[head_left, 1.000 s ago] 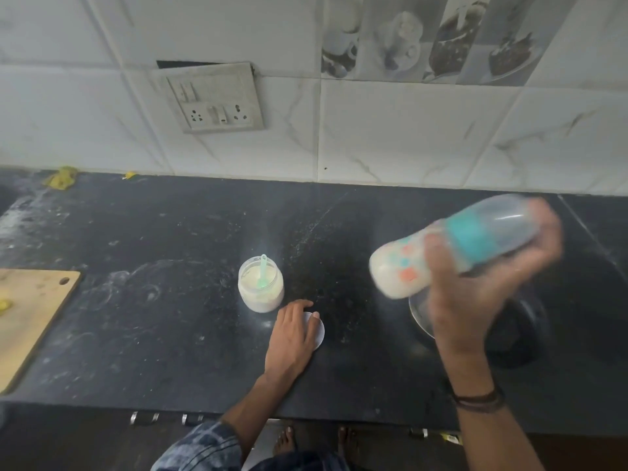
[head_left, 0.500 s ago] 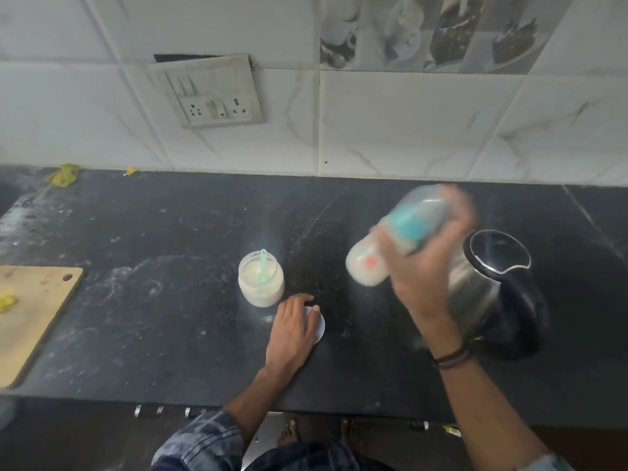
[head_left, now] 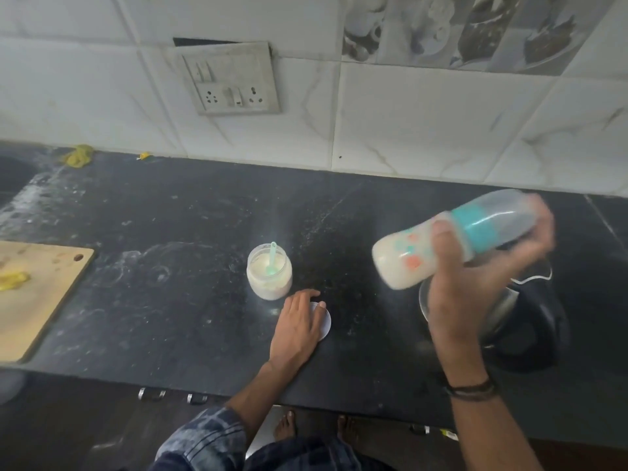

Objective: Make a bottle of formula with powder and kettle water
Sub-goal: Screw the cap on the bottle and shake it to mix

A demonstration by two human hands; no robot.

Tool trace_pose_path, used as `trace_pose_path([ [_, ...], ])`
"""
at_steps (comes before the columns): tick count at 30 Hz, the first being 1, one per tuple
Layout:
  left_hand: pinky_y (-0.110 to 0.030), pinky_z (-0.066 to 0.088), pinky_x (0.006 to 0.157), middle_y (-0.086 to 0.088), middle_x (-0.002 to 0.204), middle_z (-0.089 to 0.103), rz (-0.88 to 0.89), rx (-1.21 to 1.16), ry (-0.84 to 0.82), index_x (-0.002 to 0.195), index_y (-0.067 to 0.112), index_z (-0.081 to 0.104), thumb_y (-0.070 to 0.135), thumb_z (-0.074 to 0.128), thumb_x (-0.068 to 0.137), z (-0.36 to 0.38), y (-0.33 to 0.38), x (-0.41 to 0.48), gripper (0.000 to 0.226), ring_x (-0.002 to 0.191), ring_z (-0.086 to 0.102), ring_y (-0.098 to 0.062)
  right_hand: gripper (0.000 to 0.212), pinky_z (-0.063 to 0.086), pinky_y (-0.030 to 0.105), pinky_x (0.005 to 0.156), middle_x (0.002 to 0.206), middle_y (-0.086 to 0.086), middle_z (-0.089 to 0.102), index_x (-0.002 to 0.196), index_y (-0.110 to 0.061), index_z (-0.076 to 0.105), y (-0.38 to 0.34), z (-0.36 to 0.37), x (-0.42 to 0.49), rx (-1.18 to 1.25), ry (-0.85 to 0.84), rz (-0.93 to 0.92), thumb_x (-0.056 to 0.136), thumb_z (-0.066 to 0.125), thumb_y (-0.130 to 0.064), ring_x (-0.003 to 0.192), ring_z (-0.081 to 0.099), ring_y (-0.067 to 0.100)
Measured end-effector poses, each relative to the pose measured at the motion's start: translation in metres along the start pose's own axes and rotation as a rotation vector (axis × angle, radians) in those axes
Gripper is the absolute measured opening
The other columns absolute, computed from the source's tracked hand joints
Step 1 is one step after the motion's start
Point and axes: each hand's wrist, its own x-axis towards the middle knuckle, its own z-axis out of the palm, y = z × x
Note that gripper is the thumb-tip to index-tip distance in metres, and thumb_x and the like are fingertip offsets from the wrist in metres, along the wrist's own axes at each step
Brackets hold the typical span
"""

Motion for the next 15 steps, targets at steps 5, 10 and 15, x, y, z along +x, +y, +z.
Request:
trace_pose_path([
  [5,-0.025,0.037,0.103,0.004,0.126,0.058,0.019,0.013,0.000,0.125,0.017,0.056,0.029,0.050,0.105,-0.001,-0.001,0.000,0.025,0.117,0.046,-0.012,0.082,0.055,0.037,0.092,0.124,-0.017,0.054,0.141,-0.026,0.034,0.013,0.009,-0.011,-0.284,-0.241,0.116,0.076,0.084,-0.031,0.103,0.060,-0.004],
  [10,-0.028,0.040,0.103,0.001,0.125,0.059,0.026,0.039,0.005,0.126,0.014,0.056,0.026,0.051,0.104,0.000,0.001,0.001,0.025,0.116,0.049,-0.017,0.084,0.049,0.013,0.091,0.126,0.010,0.044,0.136,0.014,0.027,-0.002,0.000,-0.013,-0.183,0.008,-0.164,0.077,0.079,-0.016,0.112,0.052,-0.012],
  [15,-0.033,0.040,0.104,-0.001,0.127,0.058,0.038,0.028,-0.011,0.126,0.011,0.056,0.023,0.051,0.104,-0.002,0.002,-0.001,0.025,0.118,0.048,-0.018,0.082,0.049,0.010,0.087,0.126,-0.033,0.050,0.138,-0.028,0.037,0.037,0.003,-0.030,-0.240,-0.285,0.064,0.074,0.089,-0.025,0.107,0.057,-0.014],
])
